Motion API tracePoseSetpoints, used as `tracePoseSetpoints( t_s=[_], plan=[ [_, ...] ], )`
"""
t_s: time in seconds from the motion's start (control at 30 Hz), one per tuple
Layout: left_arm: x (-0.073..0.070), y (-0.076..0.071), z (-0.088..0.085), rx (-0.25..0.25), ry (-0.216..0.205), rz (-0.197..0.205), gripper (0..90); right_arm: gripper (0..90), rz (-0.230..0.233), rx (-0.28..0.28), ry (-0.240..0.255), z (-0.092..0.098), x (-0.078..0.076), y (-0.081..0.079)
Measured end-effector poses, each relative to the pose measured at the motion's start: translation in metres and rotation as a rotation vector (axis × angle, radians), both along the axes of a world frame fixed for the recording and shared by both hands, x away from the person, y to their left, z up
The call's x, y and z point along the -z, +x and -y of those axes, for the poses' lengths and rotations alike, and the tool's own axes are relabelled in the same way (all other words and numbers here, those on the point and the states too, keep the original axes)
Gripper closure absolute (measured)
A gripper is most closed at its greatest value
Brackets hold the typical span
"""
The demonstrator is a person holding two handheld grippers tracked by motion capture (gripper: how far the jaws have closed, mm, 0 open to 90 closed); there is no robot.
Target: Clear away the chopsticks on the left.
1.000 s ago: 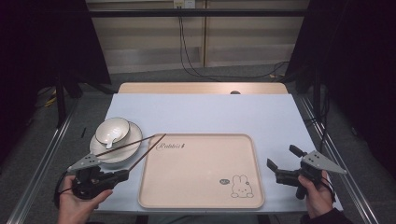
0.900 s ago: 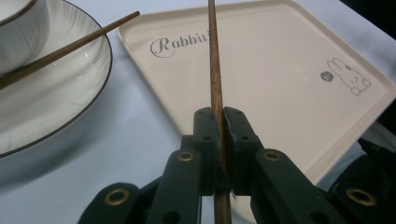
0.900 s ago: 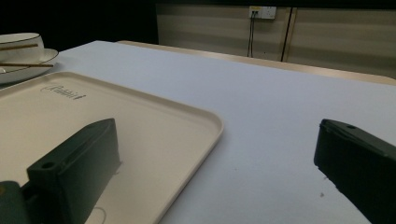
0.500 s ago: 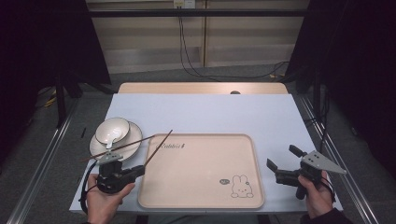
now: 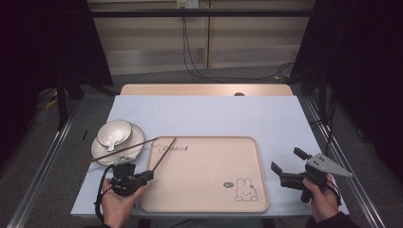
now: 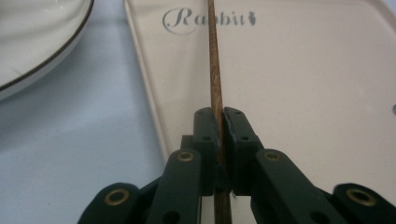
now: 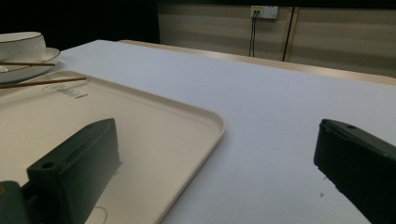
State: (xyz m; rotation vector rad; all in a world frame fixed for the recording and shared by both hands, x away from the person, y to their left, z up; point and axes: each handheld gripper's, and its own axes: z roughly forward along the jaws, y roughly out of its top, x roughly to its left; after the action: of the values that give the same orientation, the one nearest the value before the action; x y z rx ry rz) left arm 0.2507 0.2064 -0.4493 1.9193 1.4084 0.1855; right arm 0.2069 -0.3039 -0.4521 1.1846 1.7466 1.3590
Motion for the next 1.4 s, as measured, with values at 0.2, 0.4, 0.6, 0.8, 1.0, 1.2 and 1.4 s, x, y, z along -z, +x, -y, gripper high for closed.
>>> tracePoseSetpoints(
  t_s=[0.2,0.4,0.6,0.8,1.0,1.2,1.4],
  plan=[
    [0.005,0.002,0.005,-0.022,0.019,-0.026,84.5,0.0,0.001,0.0,0.0,0.0,0.0,0.0],
    [0.01,0.003,0.01,-0.022,0.035,-0.07,84.2,0.0,0.001,0.0,0.0,-0.001,0.0,0.0],
    [0.013,0.005,0.011,-0.028,0.023,-0.089,83.7,0.0,0.001,-0.003,-0.001,-0.001,0.0,0.0],
    [0.014,0.006,0.011,-0.038,-0.006,-0.096,81.8,0.0,-0.002,-0.012,-0.003,0.0,0.0,0.0],
    [0.013,0.006,0.011,-0.033,-0.012,-0.093,76.7,0.0,-0.001,-0.01,-0.003,-0.001,0.0,0.0],
    [0.009,0.006,0.007,0.023,-0.035,-0.05,66.8,0.0,-0.001,-0.011,-0.001,-0.001,0.0,0.0],
    [0.002,0.003,0.002,0.082,-0.037,0.038,51.2,0.0,0.001,-0.009,0.001,-0.001,0.0,0.0]
  ],
)
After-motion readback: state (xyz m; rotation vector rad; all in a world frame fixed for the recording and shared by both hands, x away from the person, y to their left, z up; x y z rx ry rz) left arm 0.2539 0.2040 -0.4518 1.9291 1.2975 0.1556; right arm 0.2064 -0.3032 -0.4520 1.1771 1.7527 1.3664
